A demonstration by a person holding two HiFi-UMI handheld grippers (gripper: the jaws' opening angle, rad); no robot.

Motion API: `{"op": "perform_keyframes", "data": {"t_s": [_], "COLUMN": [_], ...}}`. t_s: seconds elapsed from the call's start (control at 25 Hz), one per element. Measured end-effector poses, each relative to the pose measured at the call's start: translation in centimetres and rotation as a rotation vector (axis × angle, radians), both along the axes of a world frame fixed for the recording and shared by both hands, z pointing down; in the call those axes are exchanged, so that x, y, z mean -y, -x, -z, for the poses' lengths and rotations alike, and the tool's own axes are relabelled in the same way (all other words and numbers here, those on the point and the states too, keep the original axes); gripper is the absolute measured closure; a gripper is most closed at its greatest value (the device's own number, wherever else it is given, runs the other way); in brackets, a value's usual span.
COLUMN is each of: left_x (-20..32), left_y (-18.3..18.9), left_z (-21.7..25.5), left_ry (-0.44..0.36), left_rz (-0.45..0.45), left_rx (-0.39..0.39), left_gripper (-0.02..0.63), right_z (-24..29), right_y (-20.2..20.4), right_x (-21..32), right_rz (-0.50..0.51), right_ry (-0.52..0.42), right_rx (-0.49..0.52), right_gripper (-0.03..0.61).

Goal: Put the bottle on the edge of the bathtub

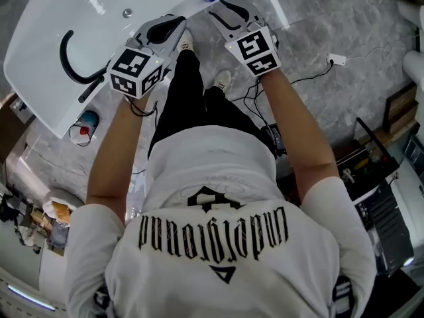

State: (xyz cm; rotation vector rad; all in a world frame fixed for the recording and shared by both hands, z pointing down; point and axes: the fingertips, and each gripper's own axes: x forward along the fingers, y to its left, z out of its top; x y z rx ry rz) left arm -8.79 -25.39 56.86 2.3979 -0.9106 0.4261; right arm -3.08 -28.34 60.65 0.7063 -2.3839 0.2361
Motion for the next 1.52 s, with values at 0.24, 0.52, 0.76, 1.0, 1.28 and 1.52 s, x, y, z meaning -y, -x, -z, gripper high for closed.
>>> {"op": "perform_keyframes", "data": {"t_s": [0.24, 0.52, 0.76, 1.0, 1.28, 1.52], "left_x": [-2.5, -5.0, -7.3, -8.5, -10.8, -12.8], "left_y": [-1.5, -2.6, -3.6, -4.0, -4.7, -5.7], "left_z": [3.8, 7.2, 11.5, 14.9, 19.6, 22.5], "left_ry": [-0.038, -0.101, -0.168, -0.236, -0.31, -0.37], "left_rz": [0.049, 0.063, 0.072, 0.102, 0.133, 0.15], "left_rx": [-0.051, -0.038, -0.032, -0.027, -0.034, -0.047], "left_gripper": [0.598, 0.598, 0.598, 0.598, 0.598, 0.598], "right_z": [3.5, 7.3, 12.8, 16.3, 21.2, 24.3], "right_y": [-1.2, -2.6, -3.9, -5.7, -8.0, -10.1], "right_x": [-2.9, -5.5, -7.9, -9.4, -12.3, -14.4], "right_rz": [0.006, 0.0, 0.005, -0.005, 0.011, 0.022], "right_ry": [-0.034, -0.065, -0.11, -0.158, -0.201, -0.249], "right_rx": [0.029, 0.068, 0.119, 0.149, 0.196, 0.216], "right_gripper": [0.437, 0.464, 0.494, 0.508, 0.521, 0.531]}}
